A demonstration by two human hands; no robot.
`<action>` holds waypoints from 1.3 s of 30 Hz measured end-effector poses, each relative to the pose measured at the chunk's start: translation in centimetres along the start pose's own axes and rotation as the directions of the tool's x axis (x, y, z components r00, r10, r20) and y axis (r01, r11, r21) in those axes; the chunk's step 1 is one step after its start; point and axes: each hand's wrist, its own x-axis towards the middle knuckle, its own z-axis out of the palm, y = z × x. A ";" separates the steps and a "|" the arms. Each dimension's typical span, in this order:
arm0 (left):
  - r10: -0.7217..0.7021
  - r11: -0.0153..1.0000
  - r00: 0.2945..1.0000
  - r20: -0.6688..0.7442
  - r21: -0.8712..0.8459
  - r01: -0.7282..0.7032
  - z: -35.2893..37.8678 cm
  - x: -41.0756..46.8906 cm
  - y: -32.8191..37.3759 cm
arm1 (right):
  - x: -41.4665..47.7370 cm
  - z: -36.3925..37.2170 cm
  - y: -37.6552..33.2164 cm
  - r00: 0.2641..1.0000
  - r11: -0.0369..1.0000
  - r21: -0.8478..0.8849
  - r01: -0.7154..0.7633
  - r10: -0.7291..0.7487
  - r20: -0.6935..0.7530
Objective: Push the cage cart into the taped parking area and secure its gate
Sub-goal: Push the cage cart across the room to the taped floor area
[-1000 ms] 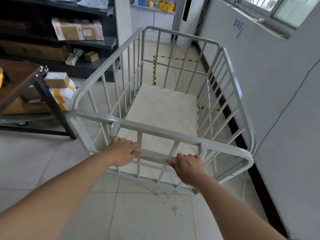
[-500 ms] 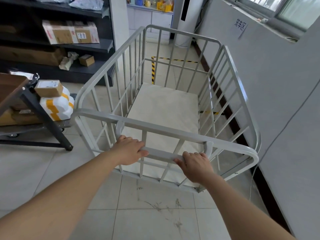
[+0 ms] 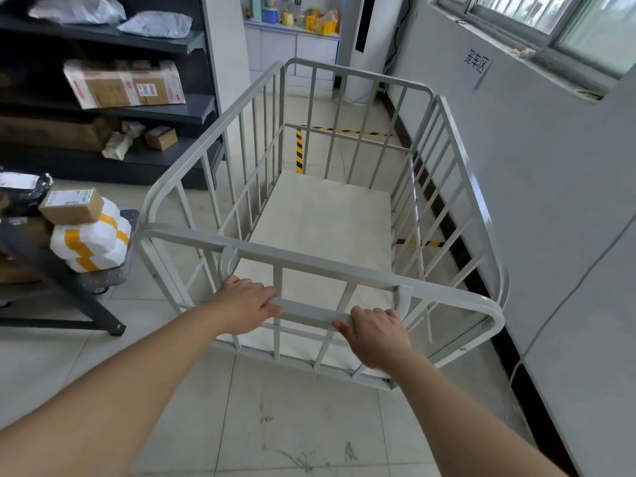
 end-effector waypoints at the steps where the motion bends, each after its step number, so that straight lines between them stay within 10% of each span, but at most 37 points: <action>1: -0.003 1.000 1.000 -0.001 0.001 0.003 -0.3 0.9 -0.2 | 0.8 -0.2 0.3 1.000 1.000 0.005 -0.003 0.003 0.001; 39: 0.065 0.998 0.998 -0.008 -0.023 -0.065 -13.4 30.9 -9.3 | 31.4 -7.2 10.3 0.997 0.997 0.014 -0.074 0.075 -0.014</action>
